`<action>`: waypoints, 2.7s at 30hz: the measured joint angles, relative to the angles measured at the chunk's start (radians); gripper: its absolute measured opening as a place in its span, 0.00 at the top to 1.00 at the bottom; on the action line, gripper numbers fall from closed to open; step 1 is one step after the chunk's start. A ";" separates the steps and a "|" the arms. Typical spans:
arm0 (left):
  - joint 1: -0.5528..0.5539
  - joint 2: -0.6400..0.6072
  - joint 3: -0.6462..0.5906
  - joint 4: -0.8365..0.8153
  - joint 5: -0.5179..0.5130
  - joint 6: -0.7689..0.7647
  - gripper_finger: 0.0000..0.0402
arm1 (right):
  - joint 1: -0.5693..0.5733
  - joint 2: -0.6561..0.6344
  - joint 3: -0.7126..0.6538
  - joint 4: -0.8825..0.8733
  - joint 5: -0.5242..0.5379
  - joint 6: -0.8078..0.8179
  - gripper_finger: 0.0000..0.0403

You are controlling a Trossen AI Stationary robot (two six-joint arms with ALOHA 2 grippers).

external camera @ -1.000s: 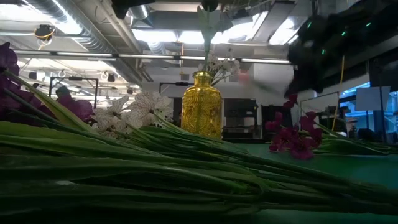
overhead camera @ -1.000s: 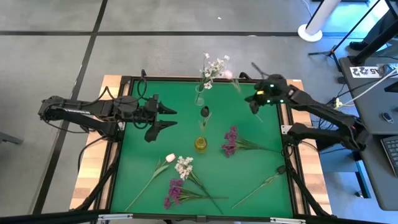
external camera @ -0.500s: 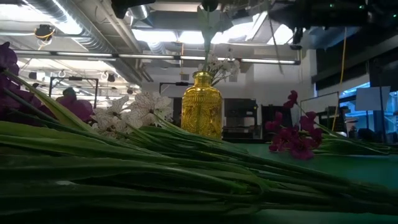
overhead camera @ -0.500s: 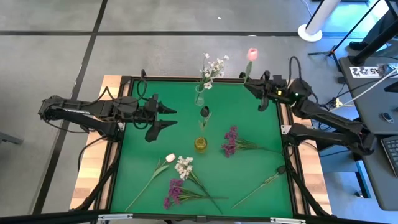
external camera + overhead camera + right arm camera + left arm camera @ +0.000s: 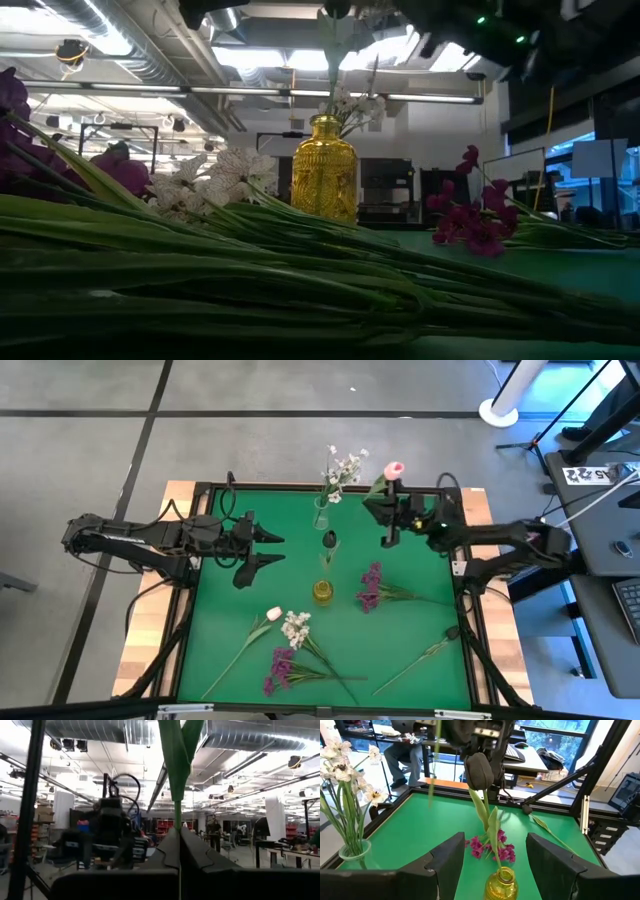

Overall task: Sort flowers into vase by color
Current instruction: Put the top pink flower into the transparent vase, then put the right violet flower into the yellow transparent vase

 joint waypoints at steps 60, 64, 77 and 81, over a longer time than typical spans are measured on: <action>0.001 0.000 0.000 -0.099 -0.105 0.025 0.48 | -0.109 0.449 0.339 -0.412 -0.113 -0.167 0.99; 0.001 0.000 0.000 -0.101 -0.105 0.025 0.48 | -0.114 0.449 0.339 -0.464 -0.099 -0.158 0.95; 0.001 0.000 0.000 -0.106 -0.105 0.017 0.48 | -0.114 0.391 0.339 -0.488 -0.099 -0.161 0.72; 0.001 0.000 0.000 -0.121 -0.105 0.017 0.48 | -0.114 0.312 0.339 -0.571 -0.099 -0.190 0.67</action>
